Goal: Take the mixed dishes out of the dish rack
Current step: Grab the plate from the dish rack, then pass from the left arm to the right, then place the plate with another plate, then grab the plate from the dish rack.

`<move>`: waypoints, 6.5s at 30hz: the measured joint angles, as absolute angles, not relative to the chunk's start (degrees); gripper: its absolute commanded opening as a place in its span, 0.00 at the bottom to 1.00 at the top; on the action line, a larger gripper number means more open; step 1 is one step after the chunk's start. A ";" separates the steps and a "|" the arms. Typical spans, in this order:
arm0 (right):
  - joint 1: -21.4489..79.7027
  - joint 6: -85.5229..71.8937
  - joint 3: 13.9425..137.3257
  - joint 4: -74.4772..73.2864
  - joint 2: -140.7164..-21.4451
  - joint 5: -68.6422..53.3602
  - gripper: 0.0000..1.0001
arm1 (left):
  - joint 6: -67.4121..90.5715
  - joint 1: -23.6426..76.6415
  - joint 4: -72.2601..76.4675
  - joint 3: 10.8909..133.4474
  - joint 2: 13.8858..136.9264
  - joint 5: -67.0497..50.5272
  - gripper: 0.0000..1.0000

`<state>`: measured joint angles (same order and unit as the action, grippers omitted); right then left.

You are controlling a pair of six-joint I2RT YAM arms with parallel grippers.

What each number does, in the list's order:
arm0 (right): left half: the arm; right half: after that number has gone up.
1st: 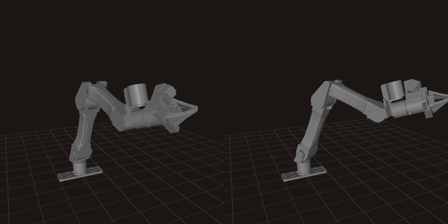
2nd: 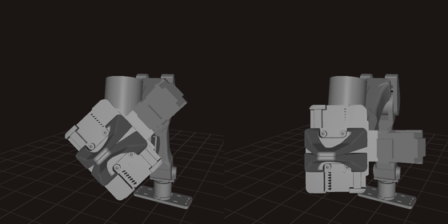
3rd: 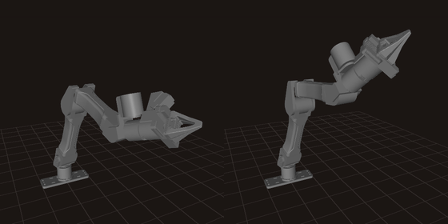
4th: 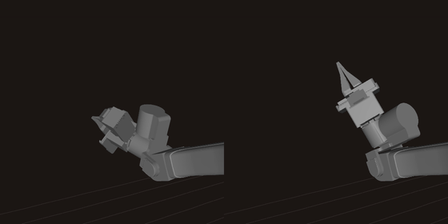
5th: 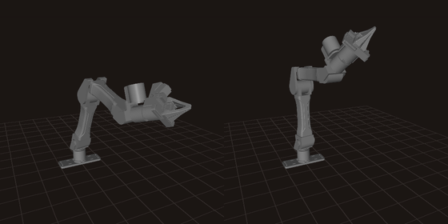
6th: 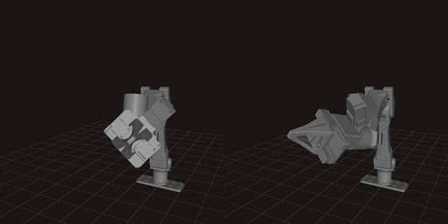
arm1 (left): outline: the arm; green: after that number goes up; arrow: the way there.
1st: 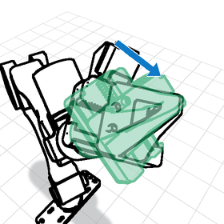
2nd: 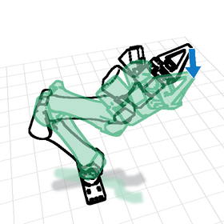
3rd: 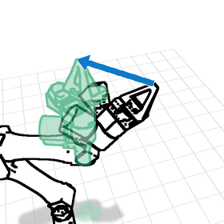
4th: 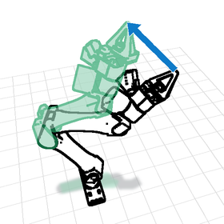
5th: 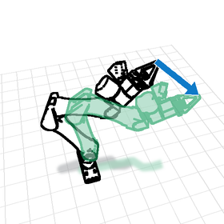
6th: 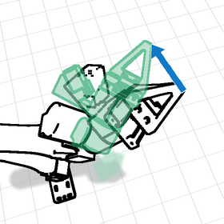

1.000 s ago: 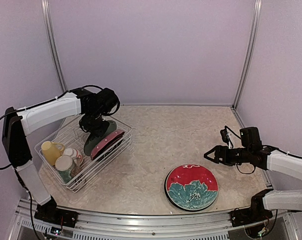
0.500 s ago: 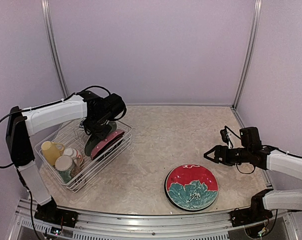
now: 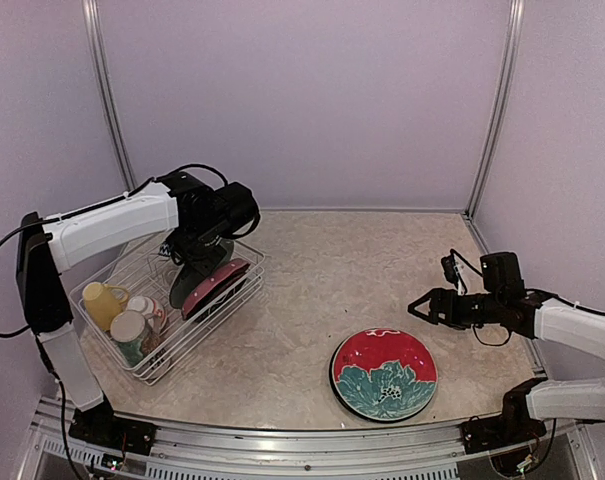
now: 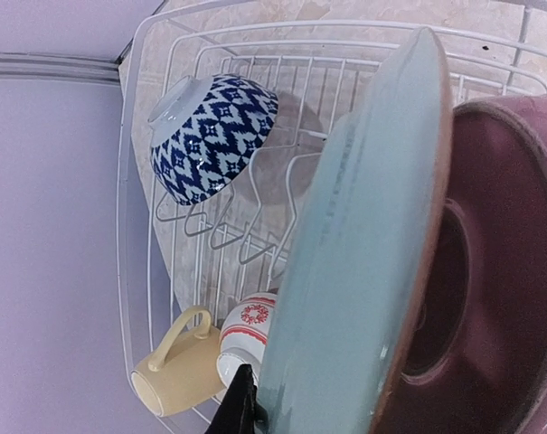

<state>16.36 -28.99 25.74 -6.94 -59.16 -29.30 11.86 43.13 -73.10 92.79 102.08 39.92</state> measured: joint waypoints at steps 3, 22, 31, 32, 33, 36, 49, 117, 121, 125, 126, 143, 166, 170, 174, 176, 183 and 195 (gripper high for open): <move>16.36 -28.97 25.91 -6.94 -59.31 -29.30 0.88 | 12.49 43.68 -75.02 94.30 102.08 40.23 0.00; 16.36 -28.99 26.00 -6.13 -60.14 -29.28 0.88 | 21.69 44.18 -78.19 101.95 96.97 45.82 0.00; 16.36 -29.28 26.00 -5.65 -60.16 -29.28 0.88 | 24.29 40.47 -76.14 101.80 86.46 40.99 0.00; 16.36 -29.34 26.00 -5.63 -60.16 -29.28 0.88 | 24.38 39.27 -74.46 100.92 84.18 38.50 0.00; 16.36 -29.43 26.00 -5.61 -60.20 -29.28 0.88 | 24.64 37.36 -72.16 99.42 81.32 34.74 0.00; 16.36 -29.52 26.00 -5.21 -60.62 -29.30 0.88 | 26.63 28.60 -64.47 91.98 71.13 20.43 0.00; 17.50 -31.20 26.00 -2.46 -62.48 -29.78 0.88 | 44.36 14.13 -33.63 70.06 66.39 -33.95 0.00; 21.02 -39.03 21.32 3.40 -60.03 -39.27 0.00 | 35.48 43.16 -27.46 84.97 94.45 -30.37 0.72; 19.14 -37.34 19.05 -1.54 -56.60 -40.01 0.00 | 35.46 43.07 -27.46 84.77 94.45 -29.98 0.72; 18.94 -36.25 17.28 -4.95 -56.14 -41.43 0.00 | 35.42 43.03 -27.46 84.77 94.52 -29.98 0.74; 18.94 -35.75 16.93 -5.87 -56.14 -41.82 0.00 | 35.38 43.00 -27.46 84.77 94.52 -29.98 0.74; 18.90 -31.24 16.93 -13.17 -56.90 -39.42 0.45 | 32.84 41.85 -29.45 84.77 94.80 -26.72 0.79; 18.90 -32.88 22.85 -18.70 -50.26 -24.95 0.85 | 27.70 35.92 -43.57 82.54 85.82 -11.18 0.95; 18.90 -32.67 24.05 -17.63 -51.64 -24.56 0.86 | 26.65 36.38 -47.75 82.54 86.70 -7.40 0.95; 18.90 -32.62 24.08 -16.40 -52.62 -24.58 0.86 | 25.76 37.67 -52.51 83.55 88.92 -1.76 0.91; 18.90 -32.67 24.05 -15.55 -53.12 -24.88 0.86 | 25.15 38.74 -54.02 84.16 90.11 1.39 0.89; 18.90 -32.88 24.03 -12.95 -53.36 -25.71 0.86 | 22.96 42.72 -59.68 88.58 94.76 12.01 0.73; 18.90 -34.65 21.85 -9.21 -53.39 -26.96 0.86 | 21.78 44.84 -64.55 93.76 100.71 23.20 0.52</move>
